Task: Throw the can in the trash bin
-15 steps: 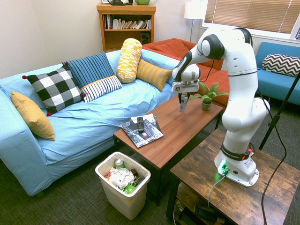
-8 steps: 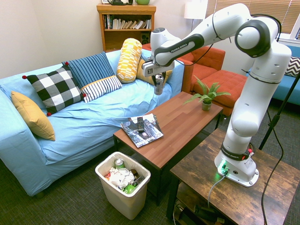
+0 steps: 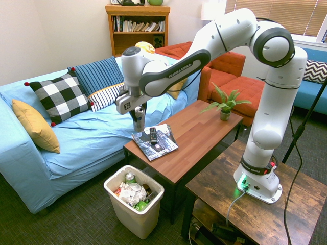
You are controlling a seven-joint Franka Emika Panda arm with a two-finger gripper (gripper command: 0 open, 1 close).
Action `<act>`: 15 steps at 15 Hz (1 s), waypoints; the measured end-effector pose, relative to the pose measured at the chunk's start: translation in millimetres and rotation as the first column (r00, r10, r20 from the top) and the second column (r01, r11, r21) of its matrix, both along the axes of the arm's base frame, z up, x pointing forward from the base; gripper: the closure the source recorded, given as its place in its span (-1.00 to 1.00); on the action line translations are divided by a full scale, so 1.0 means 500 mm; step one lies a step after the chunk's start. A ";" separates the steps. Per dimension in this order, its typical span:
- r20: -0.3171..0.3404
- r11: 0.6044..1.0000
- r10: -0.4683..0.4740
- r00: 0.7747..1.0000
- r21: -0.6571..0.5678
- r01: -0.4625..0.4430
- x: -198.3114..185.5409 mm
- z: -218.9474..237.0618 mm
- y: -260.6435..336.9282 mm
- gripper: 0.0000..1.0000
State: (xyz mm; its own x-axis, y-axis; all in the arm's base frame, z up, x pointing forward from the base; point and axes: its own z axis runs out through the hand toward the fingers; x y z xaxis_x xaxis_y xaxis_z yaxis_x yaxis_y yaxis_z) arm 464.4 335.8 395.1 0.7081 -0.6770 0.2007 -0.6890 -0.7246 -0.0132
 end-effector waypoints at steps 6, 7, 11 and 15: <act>-0.067 0.995 0.082 0.994 0.054 -0.079 0.036 -0.150 0.062 1.00; -0.087 0.994 0.090 0.992 0.062 -0.085 0.042 -0.184 0.064 1.00; -0.148 0.993 0.100 0.984 0.070 -0.090 0.067 -0.325 0.077 1.00; -0.222 0.997 0.076 0.972 0.010 -0.076 0.097 -0.511 0.083 1.00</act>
